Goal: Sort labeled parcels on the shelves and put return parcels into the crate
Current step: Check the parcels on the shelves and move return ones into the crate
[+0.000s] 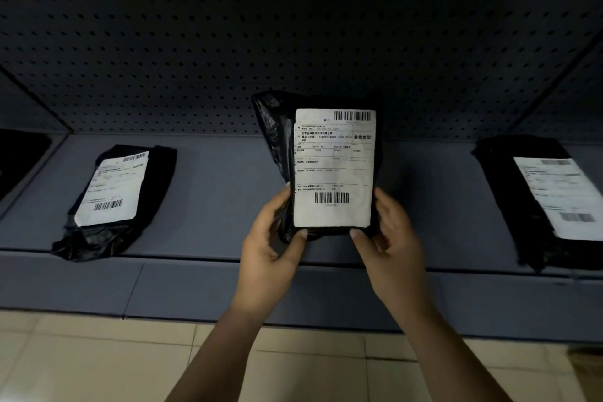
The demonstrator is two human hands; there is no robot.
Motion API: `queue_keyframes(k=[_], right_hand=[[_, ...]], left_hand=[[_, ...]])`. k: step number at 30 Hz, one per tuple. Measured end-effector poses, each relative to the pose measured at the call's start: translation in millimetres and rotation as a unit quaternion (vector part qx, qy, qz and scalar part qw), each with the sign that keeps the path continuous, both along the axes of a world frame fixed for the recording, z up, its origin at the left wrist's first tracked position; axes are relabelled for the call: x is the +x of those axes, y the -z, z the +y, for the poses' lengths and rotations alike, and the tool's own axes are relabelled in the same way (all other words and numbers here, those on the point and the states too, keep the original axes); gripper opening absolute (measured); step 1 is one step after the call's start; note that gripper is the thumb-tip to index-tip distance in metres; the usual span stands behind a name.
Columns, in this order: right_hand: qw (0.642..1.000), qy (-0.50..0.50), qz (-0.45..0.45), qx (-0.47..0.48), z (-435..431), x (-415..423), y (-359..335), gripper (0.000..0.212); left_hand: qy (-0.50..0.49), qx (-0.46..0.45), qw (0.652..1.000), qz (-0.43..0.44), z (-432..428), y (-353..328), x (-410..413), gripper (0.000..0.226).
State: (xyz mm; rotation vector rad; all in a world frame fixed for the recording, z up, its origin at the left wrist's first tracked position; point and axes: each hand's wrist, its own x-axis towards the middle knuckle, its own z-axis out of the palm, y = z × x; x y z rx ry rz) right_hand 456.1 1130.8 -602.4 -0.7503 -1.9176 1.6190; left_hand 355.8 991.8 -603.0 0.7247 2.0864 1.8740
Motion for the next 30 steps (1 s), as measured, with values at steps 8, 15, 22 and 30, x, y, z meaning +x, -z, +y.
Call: queue_keyframes(k=[8, 15, 22, 30], right_hand=[[0.999, -0.011, 0.035, 0.011, -6.5, 3.1, -11.7, 0.068], [0.999, -0.015, 0.022, 0.027, -10.4, -2.6, -14.7, 0.068], [0.996, -0.050, -0.059, 0.041, -14.3, -18.1, -3.0, 0.068], [0.980, -0.064, -0.185, 0.044, -19.8, -38.0, 20.7, 0.064]], left_hand=[[0.000, 0.020, 1.000, -0.003, -3.9, -11.6, 1.3, 0.061], [0.000, 0.010, 1.000, 0.000, -10.4, -8.1, -4.1, 0.061], [-0.002, -0.063, 0.998, -0.028, -17.5, 6.2, -18.2, 0.063], [0.030, -0.130, 0.991, -0.032, -21.9, 22.5, -32.7, 0.066]])
